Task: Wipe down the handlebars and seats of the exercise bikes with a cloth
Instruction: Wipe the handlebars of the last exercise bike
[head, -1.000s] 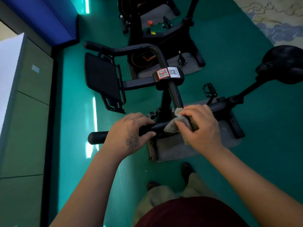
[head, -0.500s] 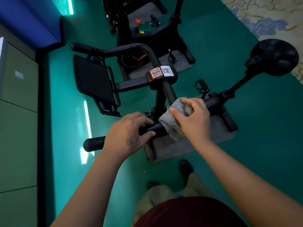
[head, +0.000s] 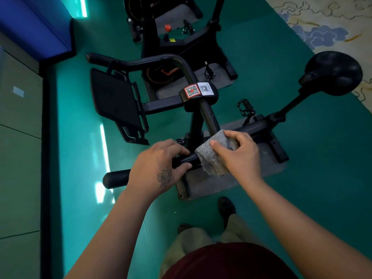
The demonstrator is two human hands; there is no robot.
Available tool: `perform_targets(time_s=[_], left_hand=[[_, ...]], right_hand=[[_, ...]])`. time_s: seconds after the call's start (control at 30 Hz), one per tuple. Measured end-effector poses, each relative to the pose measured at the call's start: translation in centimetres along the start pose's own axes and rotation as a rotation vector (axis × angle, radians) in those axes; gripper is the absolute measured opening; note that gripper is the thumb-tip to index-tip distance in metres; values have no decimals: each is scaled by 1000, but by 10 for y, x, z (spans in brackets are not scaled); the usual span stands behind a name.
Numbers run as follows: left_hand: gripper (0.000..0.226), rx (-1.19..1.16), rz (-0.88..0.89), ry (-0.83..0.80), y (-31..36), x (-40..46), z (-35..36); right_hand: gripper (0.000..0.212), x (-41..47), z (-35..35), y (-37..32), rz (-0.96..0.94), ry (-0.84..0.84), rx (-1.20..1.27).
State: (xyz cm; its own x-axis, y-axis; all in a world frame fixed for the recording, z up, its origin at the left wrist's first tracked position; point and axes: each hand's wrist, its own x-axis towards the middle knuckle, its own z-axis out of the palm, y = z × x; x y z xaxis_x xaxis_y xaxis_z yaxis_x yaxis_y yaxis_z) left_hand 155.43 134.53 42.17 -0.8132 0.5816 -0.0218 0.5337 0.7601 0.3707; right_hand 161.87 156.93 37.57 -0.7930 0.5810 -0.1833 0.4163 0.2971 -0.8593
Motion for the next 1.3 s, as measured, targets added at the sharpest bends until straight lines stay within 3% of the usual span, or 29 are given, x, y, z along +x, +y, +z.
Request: perform_targets(time_s=[0.3, 0.6, 1.07, 1.3], left_hand=[[28, -13, -30, -2, 3, -1, -2], [29, -8, -48, 5, 2, -2, 1], [29, -19, -79, 0, 2, -2, 3], [29, -30, -85, 5, 2, -2, 2]], right_hand=[[48, 36, 11, -21, 56, -19, 0], [59, 16, 0, -8, 90, -83, 16], [58, 36, 10, -18, 55, -85, -14], [48, 28, 3, -11, 66, -64, 3]])
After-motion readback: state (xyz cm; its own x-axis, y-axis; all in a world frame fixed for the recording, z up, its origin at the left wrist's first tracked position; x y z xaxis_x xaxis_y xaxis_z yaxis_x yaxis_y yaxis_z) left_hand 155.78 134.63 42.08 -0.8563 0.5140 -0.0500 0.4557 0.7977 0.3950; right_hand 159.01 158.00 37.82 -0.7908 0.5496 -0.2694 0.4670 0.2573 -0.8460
